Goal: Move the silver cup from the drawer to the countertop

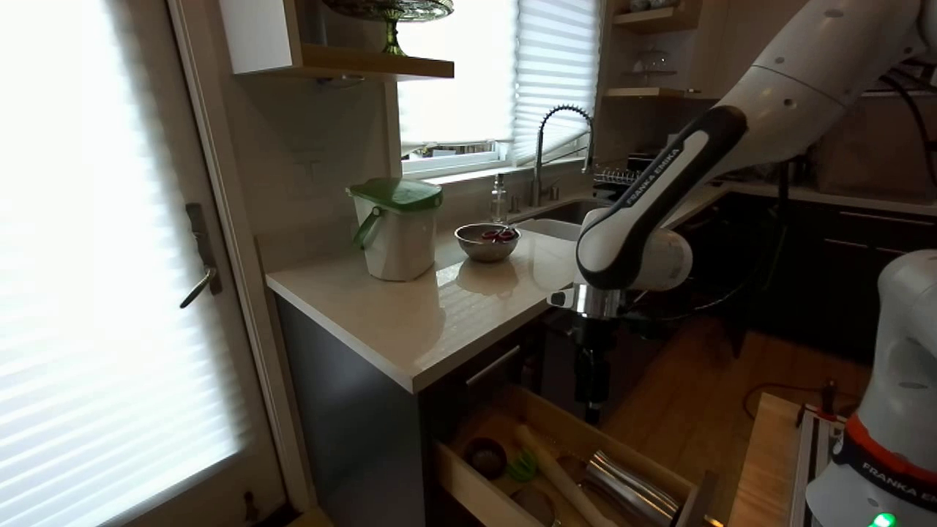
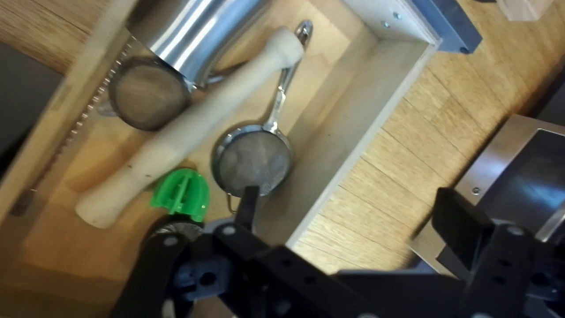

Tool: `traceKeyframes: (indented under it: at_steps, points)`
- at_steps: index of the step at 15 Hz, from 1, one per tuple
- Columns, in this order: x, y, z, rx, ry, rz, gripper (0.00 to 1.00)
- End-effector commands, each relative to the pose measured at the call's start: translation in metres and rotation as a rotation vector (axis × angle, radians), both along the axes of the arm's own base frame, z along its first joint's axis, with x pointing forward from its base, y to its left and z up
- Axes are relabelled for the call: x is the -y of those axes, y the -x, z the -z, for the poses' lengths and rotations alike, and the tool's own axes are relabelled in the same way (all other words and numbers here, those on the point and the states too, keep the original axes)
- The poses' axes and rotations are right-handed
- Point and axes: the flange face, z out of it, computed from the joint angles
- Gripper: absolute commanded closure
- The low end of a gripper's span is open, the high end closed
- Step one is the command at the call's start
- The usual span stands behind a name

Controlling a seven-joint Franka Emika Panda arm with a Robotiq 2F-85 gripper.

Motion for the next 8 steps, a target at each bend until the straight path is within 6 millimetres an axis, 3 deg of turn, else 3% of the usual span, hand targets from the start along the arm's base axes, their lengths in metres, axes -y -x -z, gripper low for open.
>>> traceKeyframes:
  at_steps: [1, 2, 5, 8]
  points:
    - [-0.022, -0.013, 0.047, -0.056, -0.175, -0.07, 0.0]
    - [-0.02, -0.003, 0.02, -0.021, -0.087, -0.049, 0.0]
    - [-0.024, -0.01, 0.045, -0.051, -0.138, -0.071, 0.0]
    - [-0.015, -0.014, 0.065, -0.017, -0.016, -0.08, 0.0]
